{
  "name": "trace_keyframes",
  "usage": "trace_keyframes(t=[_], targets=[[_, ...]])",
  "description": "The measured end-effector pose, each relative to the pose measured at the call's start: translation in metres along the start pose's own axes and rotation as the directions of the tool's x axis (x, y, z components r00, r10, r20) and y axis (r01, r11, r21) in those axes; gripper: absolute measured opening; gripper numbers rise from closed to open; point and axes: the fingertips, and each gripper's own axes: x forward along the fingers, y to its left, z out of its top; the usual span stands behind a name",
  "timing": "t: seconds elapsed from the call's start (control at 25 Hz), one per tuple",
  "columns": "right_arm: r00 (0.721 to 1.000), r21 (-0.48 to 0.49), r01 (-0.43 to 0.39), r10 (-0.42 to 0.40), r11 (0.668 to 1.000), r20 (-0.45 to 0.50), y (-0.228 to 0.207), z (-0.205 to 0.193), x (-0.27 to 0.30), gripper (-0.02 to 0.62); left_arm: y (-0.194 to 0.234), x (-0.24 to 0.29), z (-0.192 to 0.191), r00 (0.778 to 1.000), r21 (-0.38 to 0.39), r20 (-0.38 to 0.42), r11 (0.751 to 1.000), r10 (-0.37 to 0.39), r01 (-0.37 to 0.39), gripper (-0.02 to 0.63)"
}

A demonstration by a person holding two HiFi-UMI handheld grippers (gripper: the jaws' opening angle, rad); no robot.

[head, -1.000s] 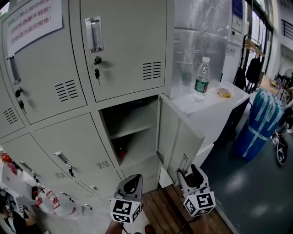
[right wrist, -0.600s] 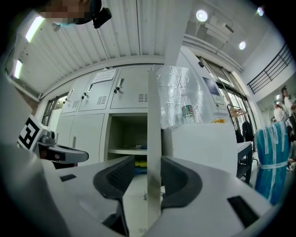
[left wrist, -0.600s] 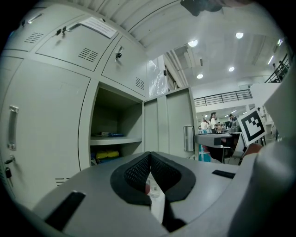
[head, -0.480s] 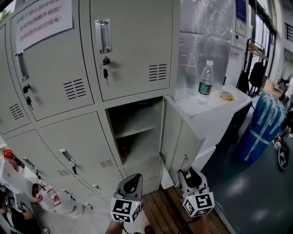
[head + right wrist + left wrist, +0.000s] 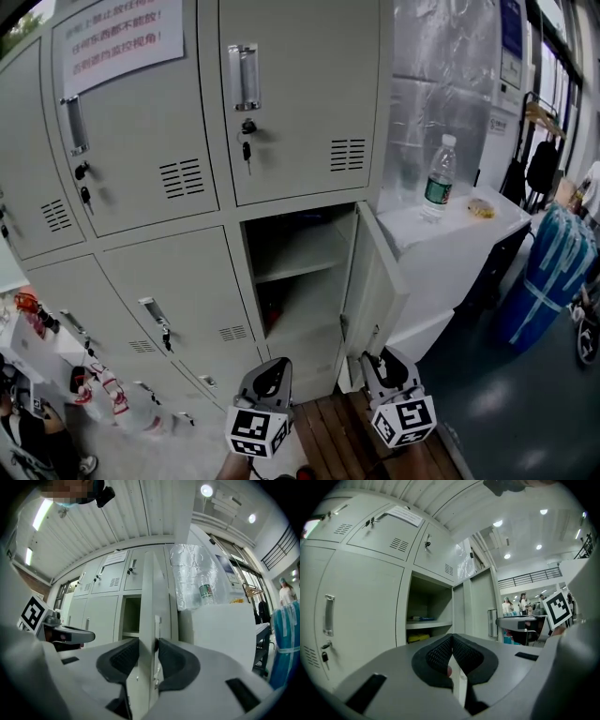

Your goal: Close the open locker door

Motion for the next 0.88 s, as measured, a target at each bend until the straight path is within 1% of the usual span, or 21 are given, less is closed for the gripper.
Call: trace_keyframes(t=[0.24,0.52,0.88], targets=[[0.995,0.001,-0.094,0.094,0.996,0.013,0.025,0.001,0.010,0.140,0.011,-0.009,0.001,0.999,0.000,0.001,0.999,0.037,-0.037,0.021],[0.987,0.001,-0.161,0.161,0.987,0.027,0.040,0.001,0.021,0.147,0.024,-0.018,-0.001,0.997,0.001,-0.007,0.997,0.078,-0.078,0.021],[0.974,0.004,-0.226,0.225,0.974,0.030,0.058,0.001,0.034,0.150,0.041,-0.032,-0.001,0.990,-0.005,-0.007,0.990,0.142,-0.142,0.021]])
